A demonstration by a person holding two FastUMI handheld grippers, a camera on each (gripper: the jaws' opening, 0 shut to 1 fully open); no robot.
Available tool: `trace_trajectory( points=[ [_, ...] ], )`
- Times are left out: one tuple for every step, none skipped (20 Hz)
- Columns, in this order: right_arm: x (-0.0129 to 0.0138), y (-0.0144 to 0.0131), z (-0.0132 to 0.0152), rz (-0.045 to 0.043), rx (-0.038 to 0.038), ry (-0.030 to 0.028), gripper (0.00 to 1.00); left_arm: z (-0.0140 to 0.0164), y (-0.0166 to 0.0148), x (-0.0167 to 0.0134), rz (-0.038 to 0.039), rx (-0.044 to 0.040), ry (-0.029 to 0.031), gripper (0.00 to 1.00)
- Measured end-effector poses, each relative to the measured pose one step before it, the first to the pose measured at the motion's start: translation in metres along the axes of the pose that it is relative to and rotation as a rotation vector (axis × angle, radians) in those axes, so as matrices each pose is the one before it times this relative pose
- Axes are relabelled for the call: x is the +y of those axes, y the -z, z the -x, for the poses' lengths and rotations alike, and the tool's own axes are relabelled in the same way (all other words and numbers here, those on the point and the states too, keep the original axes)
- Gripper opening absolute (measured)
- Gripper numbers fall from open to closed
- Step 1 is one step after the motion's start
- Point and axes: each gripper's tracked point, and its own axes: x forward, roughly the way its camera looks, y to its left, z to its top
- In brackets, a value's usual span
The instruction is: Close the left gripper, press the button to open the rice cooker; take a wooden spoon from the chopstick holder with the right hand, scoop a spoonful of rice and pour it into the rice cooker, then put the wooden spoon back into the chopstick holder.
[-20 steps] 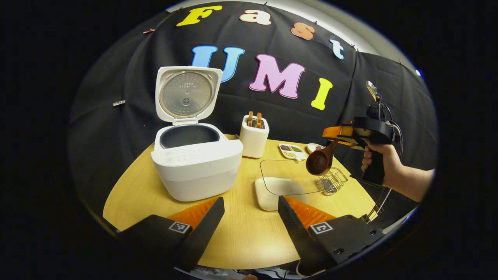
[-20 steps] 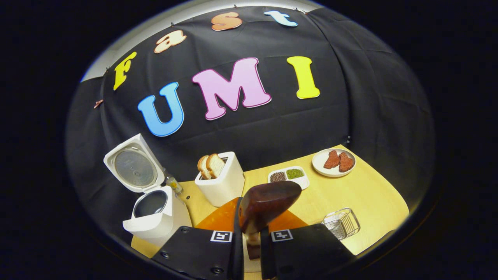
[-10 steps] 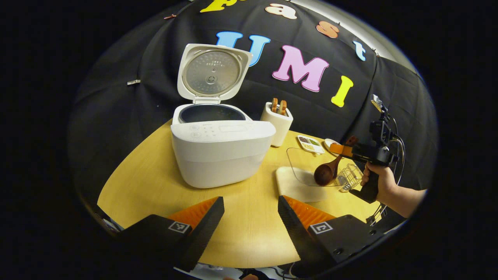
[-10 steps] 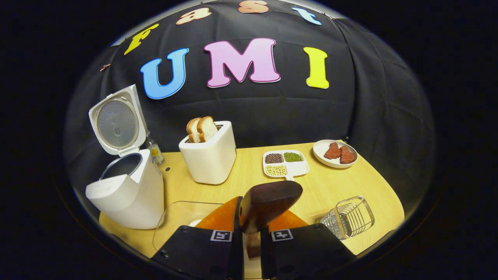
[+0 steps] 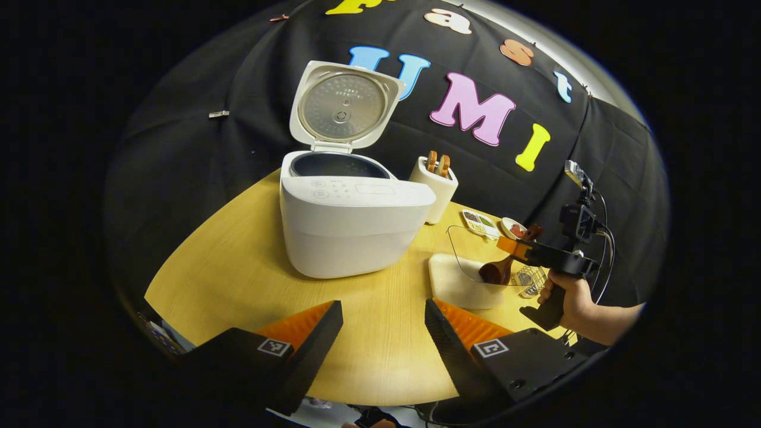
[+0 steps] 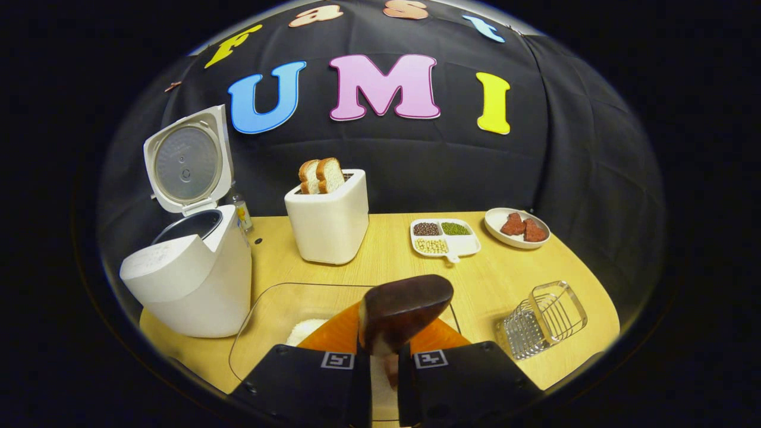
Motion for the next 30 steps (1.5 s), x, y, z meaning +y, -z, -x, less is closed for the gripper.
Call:
trace_trajectory(
  points=[
    [0.00766, 0.00223, 0.00152, -0.05930, 0.01836, -0.02273, 0.22, 0.00074, 0.00114, -0.00048, 0.00115, 0.00442, 0.00346, 0.96],
    [0.00421, 0.00203, -0.00010, -0.04769, 0.02166, -0.01335, 0.18, 0.00076, 0.00197, -0.00160, 0.00430, 0.00143, 0.00867, 0.96],
    [0.00377, 0.00217, -0.00033, -0.03571, 0.02198, -0.01176, 0.22, 0.00098, -0.00018, -0.00069, 0.00428, -0.00056, 0.00202, 0.96],
    [0.00308, 0.00132, -0.00036, -0.03055, 0.01227, -0.00637, 0.22, 0.00032, 0.00094, 0.00104, 0.00273, 0.00142, 0.00056, 0.96],
    [0.00132, 0.00087, 0.00059, -0.02914, 0.01467, -0.00226, 0.17, -0.00111, -0.00088, 0.00064, 0.00070, 0.00267, 0.00080, 0.96],
    [0.00204, 0.00065, -0.00045, -0.02967, 0.01243, -0.00403, 0.17, -0.00050, 0.00051, -0.00003, -0.00116, 0.00086, -0.00092, 0.96],
    [0.00353, 0.00265, 0.00003, -0.03530, 0.01768, -0.00961, 0.22, 0.00072, -0.00083, 0.00033, -0.00193, -0.00048, -0.00059, 0.96],
    [0.00380, 0.00172, -0.00076, -0.04174, 0.01719, -0.00980, 0.22, 0.00011, -0.00078, 0.00050, -0.00039, -0.00266, -0.00019, 0.96],
    [0.00290, 0.00293, -0.00014, -0.04636, 0.02199, -0.00666, 0.21, -0.00053, -0.00126, -0.00023, 0.00200, -0.00177, 0.00301, 0.96],
    [0.00434, 0.00206, -0.00079, -0.04004, 0.02312, -0.00489, 0.22, 0.00090, -0.00026, -0.00115, 0.00223, 0.00185, 0.00406, 0.96],
    [0.00401, 0.00160, 0.00065, -0.03049, 0.01871, -0.00657, 0.22, 0.00057, -0.00326, 0.00052, -0.00015, -0.00422, 0.00056, 0.96],
    [0.00429, 0.00066, 0.00254, -0.02846, 0.01656, -0.00737, 0.21, -0.00002, -0.00344, -0.00070, -0.00209, -0.00391, 0.00088, 0.96],
    [0.00252, 0.00127, -0.00034, -0.02590, 0.01321, -0.00768, 0.22, 0.00105, -0.00401, -0.00034, -0.00335, -0.00546, 0.00097, 0.96],
    [0.00099, 0.00032, 0.00046, -0.02430, 0.01158, -0.00322, 0.22, 0.00191, -0.00409, -0.00029, -0.00388, -0.00995, 0.00040, 0.96],
    [-0.00200, -0.00009, 0.00145, -0.02938, 0.00877, 0.00149, 0.22, 0.00242, -0.00500, 0.00026, -0.00369, -0.01084, 0.00040, 0.96],
    [-0.00193, -0.00107, 0.00198, -0.03536, 0.00670, -0.00084, 0.22, 0.00062, -0.00520, 0.00037, -0.00295, -0.01051, -0.00291, 0.96],
    [-0.00159, -0.00194, 0.00264, -0.03819, 0.00638, -0.00357, 0.22, 0.00142, -0.00297, 0.00032, -0.00103, -0.00499, -0.00055, 0.96],
    [-0.00159, -0.00247, 0.00330, -0.03781, 0.00298, -0.00325, 0.22, 0.00085, 0.00037, 0.00008, -0.00076, -0.00272, -0.00164, 0.96],
    [-0.00220, -0.00377, 0.00406, -0.03491, -0.00032, -0.00198, 0.22, 0.00155, -0.00078, 0.00166, -0.00089, -0.00158, -0.00238, 0.96],
    [-0.00204, -0.00369, 0.00257, -0.02951, -0.00591, 0.00024, 0.21, 0.00182, -0.00040, 0.00147, -0.00145, -0.00161, -0.00043, 0.96],
    [-0.00355, -0.00739, 0.00572, -0.02130, -0.01006, 0.00198, 0.21, 0.00160, -0.00038, 0.00031, -0.00184, -0.00036, 0.00036, 0.96],
    [-0.00387, -0.00643, 0.00376, -0.01354, -0.01273, 0.00593, 0.21, 0.00073, 0.00090, 0.00128, -0.00323, 0.00225, 0.00024, 0.96],
    [-0.00424, -0.00565, 0.00382, -0.01030, -0.01422, 0.00783, 0.21, 0.00095, 0.00021, 0.00055, -0.00279, 0.00135, 0.00083, 0.96],
    [-0.00422, -0.00625, 0.00383, -0.00943, -0.01403, 0.00787, 0.22, 0.00082, -0.00016, 0.00079, -0.00199, 0.00087, 0.00110, 0.96],
    [-0.00300, -0.00563, 0.00392, -0.00959, -0.01127, 0.00359, 0.22, 0.00039, -0.00090, 0.00064, -0.00101, -0.00061, 0.00135, 0.96],
    [-0.00206, -0.00540, 0.00363, -0.00933, -0.00772, 0.00005, 0.21, -0.00066, -0.00005, 0.00000, -0.00007, -0.00081, 0.00112, 0.96],
    [-0.00187, -0.00560, 0.00474, -0.01066, -0.00751, -0.00080, 0.21, 0.00059, 0.00018, 0.00066, 0.00094, -0.00015, 0.00261, 0.96],
    [-0.00136, -0.00618, 0.00354, -0.01187, -0.01120, -0.00183, 0.21, 0.00022, -0.00055, -0.00082, -0.00030, 0.00006, 0.00392, 0.96],
    [-0.00078, -0.00649, 0.00326, -0.01437, -0.01112, -0.00178, 0.21, -0.00048, -0.00026, -0.00056, -0.00333, -0.00095, 0.00257, 0.96],
    [-0.00007, -0.00684, 0.00240, -0.01737, -0.00921, -0.00153, 0.22, 0.00015, -0.00041, -0.00098, -0.00522, -0.00029, 0.00122, 0.96]
  ],
)
